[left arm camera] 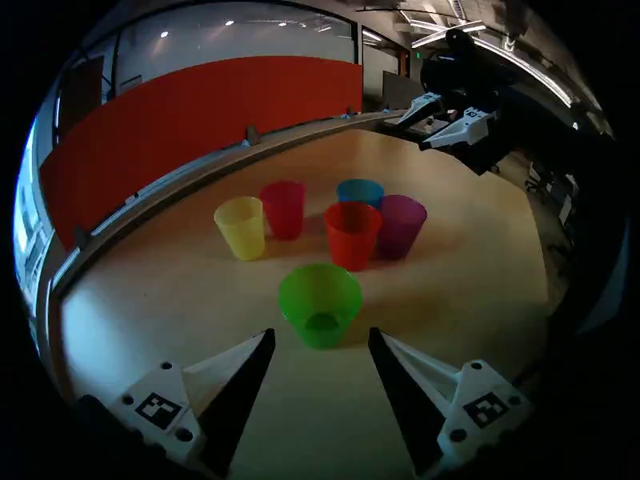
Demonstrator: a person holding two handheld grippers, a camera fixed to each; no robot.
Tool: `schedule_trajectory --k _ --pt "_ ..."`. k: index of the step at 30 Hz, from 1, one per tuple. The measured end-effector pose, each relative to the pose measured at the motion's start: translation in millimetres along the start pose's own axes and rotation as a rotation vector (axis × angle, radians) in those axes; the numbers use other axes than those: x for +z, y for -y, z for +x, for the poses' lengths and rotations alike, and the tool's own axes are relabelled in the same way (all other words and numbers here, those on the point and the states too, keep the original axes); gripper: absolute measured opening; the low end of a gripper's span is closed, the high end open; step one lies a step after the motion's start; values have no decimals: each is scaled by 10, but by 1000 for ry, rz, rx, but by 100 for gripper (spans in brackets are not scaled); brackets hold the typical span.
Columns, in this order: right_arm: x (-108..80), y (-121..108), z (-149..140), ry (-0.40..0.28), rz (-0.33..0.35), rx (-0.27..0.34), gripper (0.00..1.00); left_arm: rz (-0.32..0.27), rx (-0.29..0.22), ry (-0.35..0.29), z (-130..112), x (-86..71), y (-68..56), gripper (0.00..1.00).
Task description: Pour water
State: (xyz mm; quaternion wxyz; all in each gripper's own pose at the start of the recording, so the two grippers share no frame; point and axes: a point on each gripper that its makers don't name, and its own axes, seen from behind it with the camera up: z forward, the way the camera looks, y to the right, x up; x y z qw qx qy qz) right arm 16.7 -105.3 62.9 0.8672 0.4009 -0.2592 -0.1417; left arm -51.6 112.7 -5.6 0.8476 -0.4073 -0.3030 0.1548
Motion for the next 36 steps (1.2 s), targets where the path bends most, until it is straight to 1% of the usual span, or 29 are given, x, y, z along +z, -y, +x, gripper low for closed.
schedule_trajectory --k 8,14,26,36 --pt "109 3 -81 15 13 -3 99 -5 -5 25 -83 112 36 86" --pt "188 -5 -146 31 19 -3 100 -16 -10 41 -147 191 30 86" --pt "366 -10 -243 56 41 -2 99 -42 -15 51 -166 372 10 86" --pt "524 -4 -289 72 67 -11 100 -53 -8 60 -165 503 35 86"
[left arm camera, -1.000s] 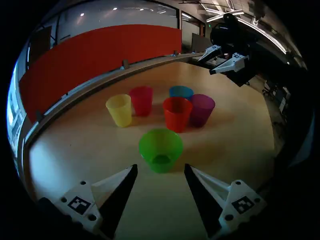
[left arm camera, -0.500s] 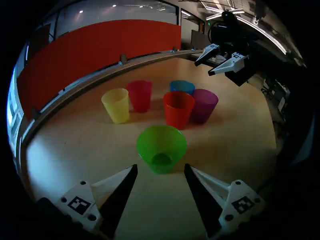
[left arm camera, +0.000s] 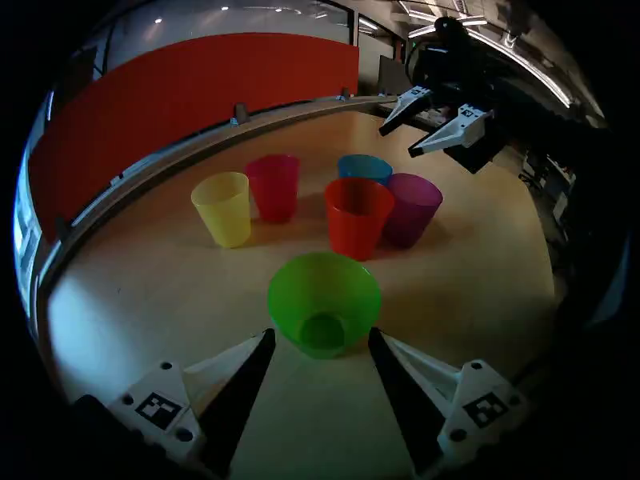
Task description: Pour water
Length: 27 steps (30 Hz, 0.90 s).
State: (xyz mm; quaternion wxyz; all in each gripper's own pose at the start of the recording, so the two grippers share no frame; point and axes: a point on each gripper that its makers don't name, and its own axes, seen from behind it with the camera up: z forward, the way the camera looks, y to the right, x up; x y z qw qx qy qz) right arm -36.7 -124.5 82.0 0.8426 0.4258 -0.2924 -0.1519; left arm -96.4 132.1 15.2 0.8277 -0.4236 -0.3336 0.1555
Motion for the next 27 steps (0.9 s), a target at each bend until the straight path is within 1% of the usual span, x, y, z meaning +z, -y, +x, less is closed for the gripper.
schedule_trajectory --k 8,14,20,27 --pt "116 -9 -22 17 14 -9 100 -9 4 -8 32 66 8 86" --pt "176 -15 -38 35 21 -13 99 -16 5 -5 47 126 -13 86" --pt "221 -10 -60 46 31 -16 99 -14 16 -8 78 170 -5 86" --pt "273 11 -107 62 41 -19 99 -18 14 -8 82 212 0 86"
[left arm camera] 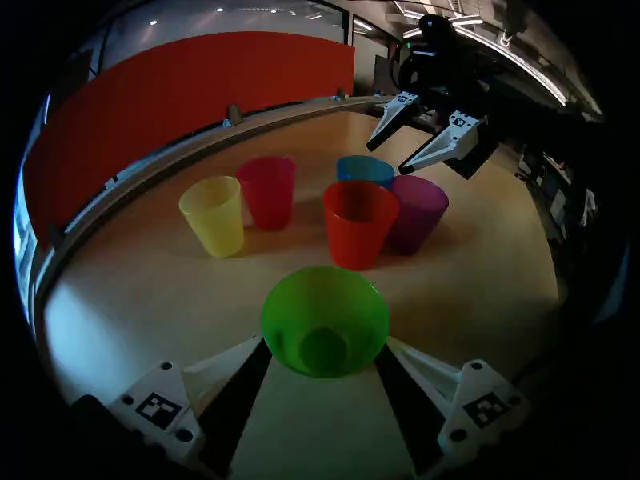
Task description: Pour water
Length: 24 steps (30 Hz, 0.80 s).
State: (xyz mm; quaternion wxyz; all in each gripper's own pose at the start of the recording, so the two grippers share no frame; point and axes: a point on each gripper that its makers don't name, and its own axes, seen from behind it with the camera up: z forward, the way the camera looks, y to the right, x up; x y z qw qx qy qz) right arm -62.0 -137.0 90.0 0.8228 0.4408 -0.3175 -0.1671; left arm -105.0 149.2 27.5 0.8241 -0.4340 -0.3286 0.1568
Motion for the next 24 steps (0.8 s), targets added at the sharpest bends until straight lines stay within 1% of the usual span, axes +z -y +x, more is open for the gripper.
schedule_trajectory --k 11,24 --pt "89 69 -39 20 20 -4 99 1 4 -3 2 28 9 86" --pt "162 149 1 20 40 -7 100 2 2 -5 28 35 14 86"
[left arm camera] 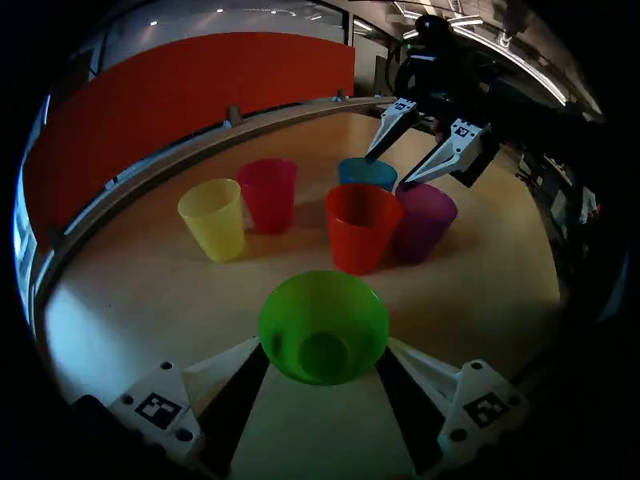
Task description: Pour water
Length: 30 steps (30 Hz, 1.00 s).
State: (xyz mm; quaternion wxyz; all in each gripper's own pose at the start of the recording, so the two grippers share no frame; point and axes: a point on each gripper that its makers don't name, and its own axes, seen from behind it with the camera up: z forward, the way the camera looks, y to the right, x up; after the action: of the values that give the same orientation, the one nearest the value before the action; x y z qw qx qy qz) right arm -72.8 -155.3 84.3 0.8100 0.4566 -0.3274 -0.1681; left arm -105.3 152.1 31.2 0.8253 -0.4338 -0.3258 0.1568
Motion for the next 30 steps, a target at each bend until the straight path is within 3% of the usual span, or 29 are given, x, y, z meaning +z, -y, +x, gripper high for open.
schedule_trajectory --k 30 --pt "320 69 98 8 31 -10 99 2 1 9 -4 46 32 86"
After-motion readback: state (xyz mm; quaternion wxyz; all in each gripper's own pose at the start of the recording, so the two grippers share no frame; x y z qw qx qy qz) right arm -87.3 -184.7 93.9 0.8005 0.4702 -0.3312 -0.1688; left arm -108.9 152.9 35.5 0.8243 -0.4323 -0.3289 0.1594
